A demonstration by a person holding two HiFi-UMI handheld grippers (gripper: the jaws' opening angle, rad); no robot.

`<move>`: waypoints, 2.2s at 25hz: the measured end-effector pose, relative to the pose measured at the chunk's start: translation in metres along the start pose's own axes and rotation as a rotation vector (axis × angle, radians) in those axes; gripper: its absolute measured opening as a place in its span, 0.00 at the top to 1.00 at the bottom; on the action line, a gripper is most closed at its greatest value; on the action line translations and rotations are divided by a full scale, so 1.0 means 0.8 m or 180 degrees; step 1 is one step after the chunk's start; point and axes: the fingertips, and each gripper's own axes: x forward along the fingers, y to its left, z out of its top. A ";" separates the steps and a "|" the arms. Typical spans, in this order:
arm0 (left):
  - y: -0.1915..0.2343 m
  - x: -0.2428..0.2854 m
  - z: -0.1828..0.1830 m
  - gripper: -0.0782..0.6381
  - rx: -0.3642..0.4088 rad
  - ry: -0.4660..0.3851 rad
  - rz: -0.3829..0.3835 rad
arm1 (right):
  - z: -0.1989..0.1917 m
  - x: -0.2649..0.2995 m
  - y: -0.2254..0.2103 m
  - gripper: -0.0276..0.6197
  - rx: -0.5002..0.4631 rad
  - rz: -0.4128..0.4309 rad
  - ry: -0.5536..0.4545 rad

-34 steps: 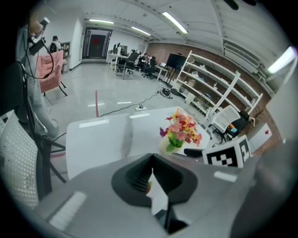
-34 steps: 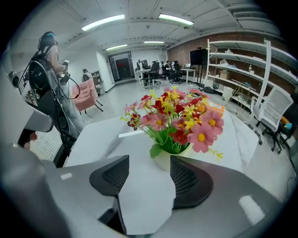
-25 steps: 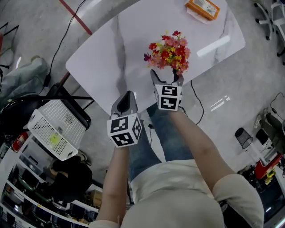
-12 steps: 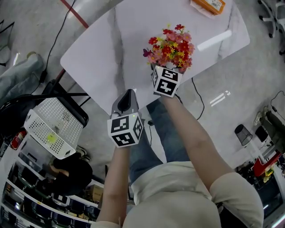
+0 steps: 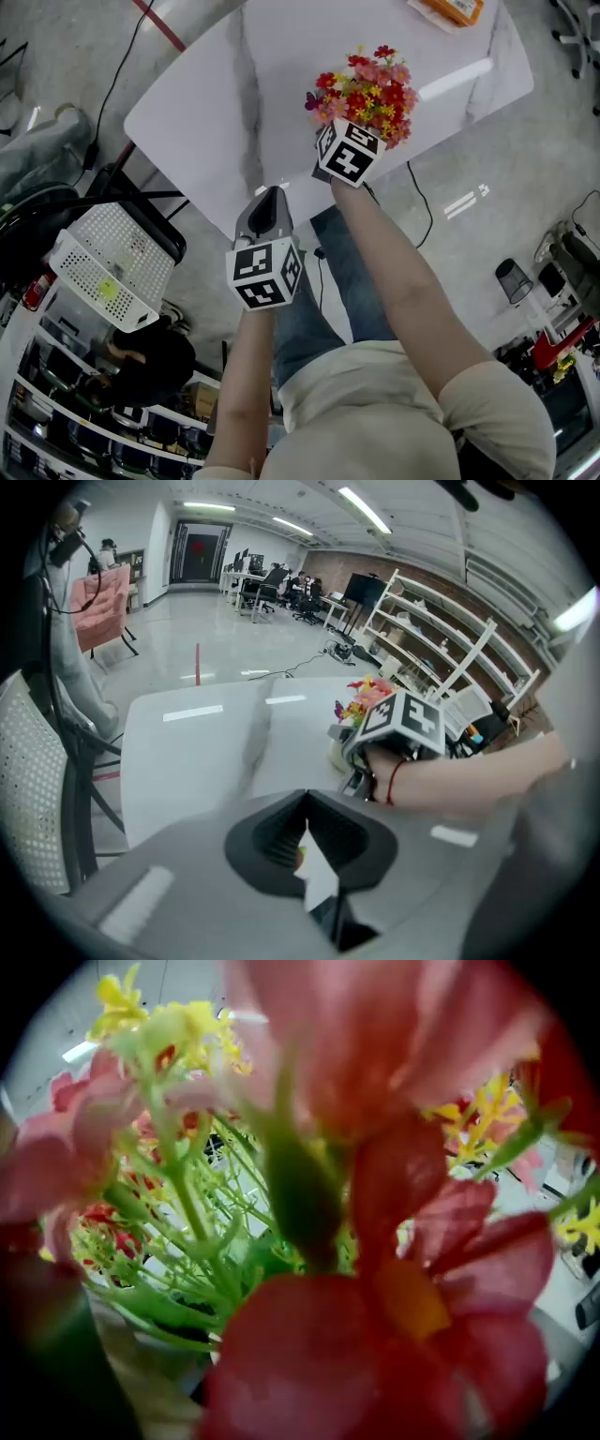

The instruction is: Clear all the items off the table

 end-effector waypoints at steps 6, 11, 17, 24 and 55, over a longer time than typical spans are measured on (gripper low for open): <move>-0.002 0.006 -0.004 0.88 0.0002 0.0036 -0.0018 | 0.003 0.008 -0.004 0.11 0.0094 -0.0160 -0.0039; -0.007 0.006 -0.007 0.88 0.0037 0.0050 -0.0048 | 0.006 0.010 -0.008 0.13 0.0031 -0.0257 -0.0016; -0.010 0.005 -0.009 0.88 0.0061 0.0043 -0.0064 | 0.011 0.013 -0.006 0.15 -0.0117 -0.0071 -0.0024; -0.010 0.002 -0.010 0.88 0.0070 0.0007 -0.0052 | 0.007 0.013 -0.011 0.16 -0.0322 0.0022 0.0050; -0.007 -0.091 0.002 0.88 -0.0043 -0.0366 0.0120 | 0.050 -0.156 0.059 0.16 -0.1283 0.0931 -0.0181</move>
